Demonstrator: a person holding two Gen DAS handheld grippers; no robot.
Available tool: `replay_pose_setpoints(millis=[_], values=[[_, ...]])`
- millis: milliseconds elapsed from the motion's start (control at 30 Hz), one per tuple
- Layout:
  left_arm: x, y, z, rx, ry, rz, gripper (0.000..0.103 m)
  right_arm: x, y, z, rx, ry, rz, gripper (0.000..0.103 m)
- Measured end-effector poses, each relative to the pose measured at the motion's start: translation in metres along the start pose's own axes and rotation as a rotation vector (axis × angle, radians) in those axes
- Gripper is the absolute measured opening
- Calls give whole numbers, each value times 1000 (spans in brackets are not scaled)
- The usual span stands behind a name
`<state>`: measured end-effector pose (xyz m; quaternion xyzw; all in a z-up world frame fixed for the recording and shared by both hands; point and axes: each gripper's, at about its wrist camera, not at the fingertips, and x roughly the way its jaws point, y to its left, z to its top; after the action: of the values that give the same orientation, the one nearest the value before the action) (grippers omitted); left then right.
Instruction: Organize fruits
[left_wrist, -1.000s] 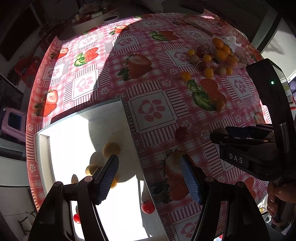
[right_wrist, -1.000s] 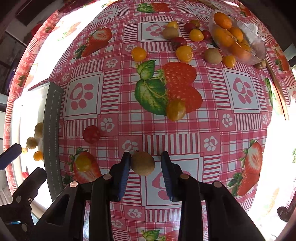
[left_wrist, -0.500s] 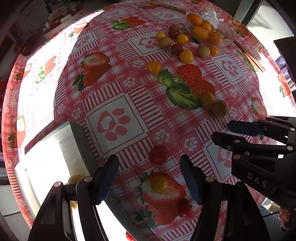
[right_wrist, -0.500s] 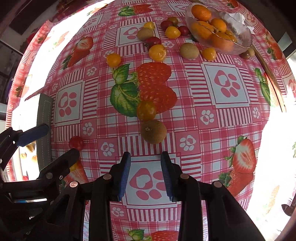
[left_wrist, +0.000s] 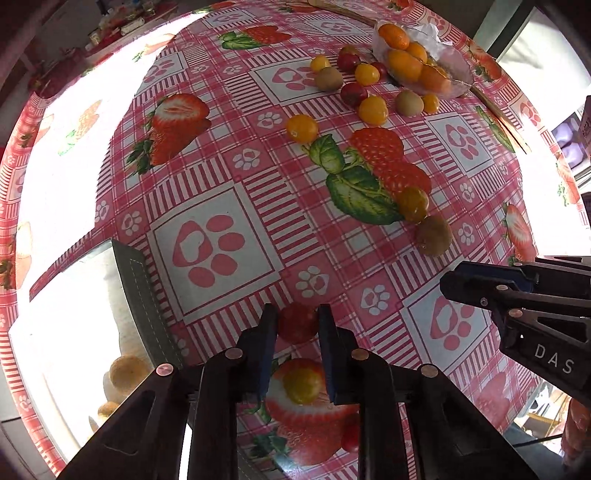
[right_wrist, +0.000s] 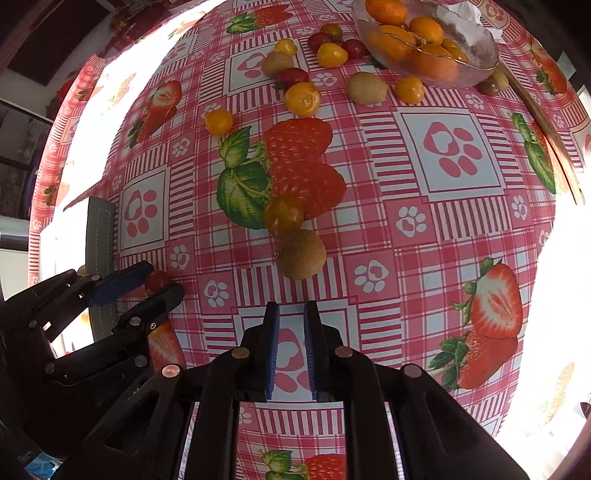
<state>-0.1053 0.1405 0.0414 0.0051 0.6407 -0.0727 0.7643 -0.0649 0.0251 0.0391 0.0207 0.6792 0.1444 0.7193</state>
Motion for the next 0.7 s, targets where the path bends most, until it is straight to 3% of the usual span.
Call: replay_pose_setpoints(millis=[100,367,500,700], values=[[-3,14,-1,-53,-2,-39,24,-9,-10,-8,12,-7,6,15],[-1,6,0,-48,-4,-15,24,-16,-15,-18,-12,-6,60,17],[-2,4,0,-40,-7,-3,24,-27,-9,-20,-33,-48,68,51],[-1,4,0,-43,-12,1,24,-6,-9,4,19,-28,73,51]])
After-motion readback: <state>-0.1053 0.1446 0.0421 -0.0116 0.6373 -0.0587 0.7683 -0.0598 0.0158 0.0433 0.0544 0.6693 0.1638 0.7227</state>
